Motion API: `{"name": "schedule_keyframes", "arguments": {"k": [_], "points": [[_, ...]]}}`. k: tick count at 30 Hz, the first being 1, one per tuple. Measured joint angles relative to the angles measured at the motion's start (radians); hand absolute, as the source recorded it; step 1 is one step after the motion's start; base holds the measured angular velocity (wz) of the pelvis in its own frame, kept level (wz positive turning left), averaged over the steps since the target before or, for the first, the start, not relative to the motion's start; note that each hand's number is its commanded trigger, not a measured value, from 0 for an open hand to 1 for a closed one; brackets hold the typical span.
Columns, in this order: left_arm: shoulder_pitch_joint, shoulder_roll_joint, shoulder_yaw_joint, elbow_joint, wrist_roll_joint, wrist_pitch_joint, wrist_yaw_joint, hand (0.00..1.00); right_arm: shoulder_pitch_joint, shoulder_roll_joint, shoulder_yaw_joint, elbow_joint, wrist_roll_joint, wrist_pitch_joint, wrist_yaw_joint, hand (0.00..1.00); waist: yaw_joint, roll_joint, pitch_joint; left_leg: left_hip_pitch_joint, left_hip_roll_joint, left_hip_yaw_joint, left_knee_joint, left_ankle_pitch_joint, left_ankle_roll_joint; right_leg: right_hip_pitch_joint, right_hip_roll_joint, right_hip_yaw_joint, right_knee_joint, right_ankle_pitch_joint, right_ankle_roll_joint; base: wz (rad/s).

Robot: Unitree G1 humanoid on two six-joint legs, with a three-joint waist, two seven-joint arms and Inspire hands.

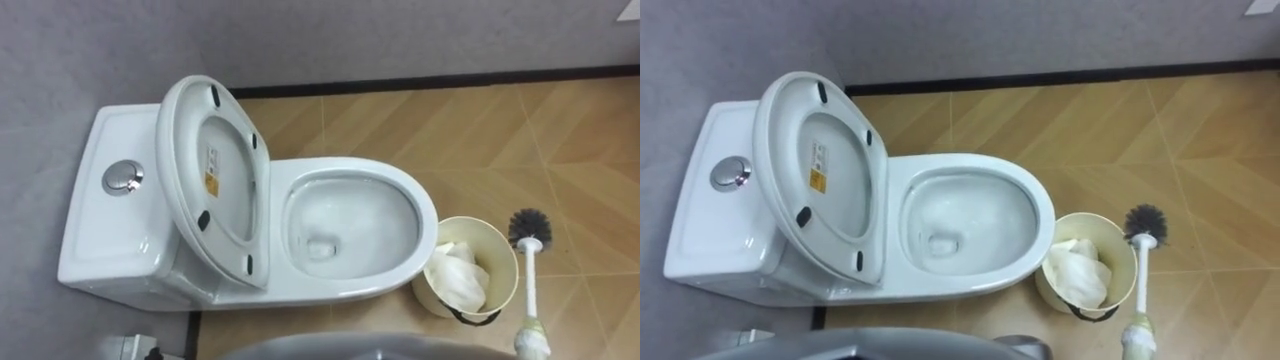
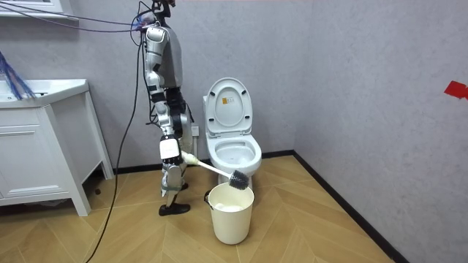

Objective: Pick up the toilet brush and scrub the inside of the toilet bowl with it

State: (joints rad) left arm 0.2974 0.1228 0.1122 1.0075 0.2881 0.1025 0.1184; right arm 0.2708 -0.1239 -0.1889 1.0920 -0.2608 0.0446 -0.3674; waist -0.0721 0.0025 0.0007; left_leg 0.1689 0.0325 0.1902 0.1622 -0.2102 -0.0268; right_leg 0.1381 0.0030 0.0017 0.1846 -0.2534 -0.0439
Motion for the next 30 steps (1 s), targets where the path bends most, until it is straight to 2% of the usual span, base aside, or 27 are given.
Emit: {"name": "schedule_keyframes", "arguments": {"k": [10, 19, 21, 30], "points": [[0.005, 0.001, -0.001, 0.001, -0.002, 0.006, -0.003, 0.0, -0.006, 0.002, 0.015, 0.0, -0.02, 0.003, 0.011, 0.0, 0.02, -0.004, -0.0009, -0.003, 0.0, -0.003, 0.0, 0.0, 0.0, -0.002, 0.0, -0.003, 0.0, 0.004, 0.003, 0.01], [0.008, 0.0, -0.001, 0.003, 0.009, 0.051, -0.024, 0.0, -0.032, 0.001, 0.061, 0.076, -0.017, 0.066, 0.147, 0.0, 0.026, -0.011, -0.0019, -0.001, 0.0, -0.016, 0.001, 0.0, 0.0, 0.007, -0.001, -0.014, -0.001, 0.004, 0.003, 0.04], [0.007, 0.002, -0.001, 0.003, 0.015, 0.065, -0.037, 0.0, -0.037, 0.002, 0.071, 0.094, -0.014, 0.081, 0.193, 0.0, 0.022, -0.014, -0.001, 0.001, -0.002, -0.036, 0.001, 0.0, 0.0, 0.017, -0.003, -0.03, -0.001, 0.005, 0.003, 0.17], [0.002, 0.002, -0.001, 0.037, 0.018, 0.081, -0.058, 0.0, -0.054, 0.002, 0.082, 0.172, 0.021, 0.125, 0.325, 0.0, 0.023, -0.019, 0.0026, -0.002, -0.004, -0.055, 0.001, 0.0, 0.0, 0.023, -0.008, -0.035, -0.012, 0.006, 0.005, 0.06]]}}
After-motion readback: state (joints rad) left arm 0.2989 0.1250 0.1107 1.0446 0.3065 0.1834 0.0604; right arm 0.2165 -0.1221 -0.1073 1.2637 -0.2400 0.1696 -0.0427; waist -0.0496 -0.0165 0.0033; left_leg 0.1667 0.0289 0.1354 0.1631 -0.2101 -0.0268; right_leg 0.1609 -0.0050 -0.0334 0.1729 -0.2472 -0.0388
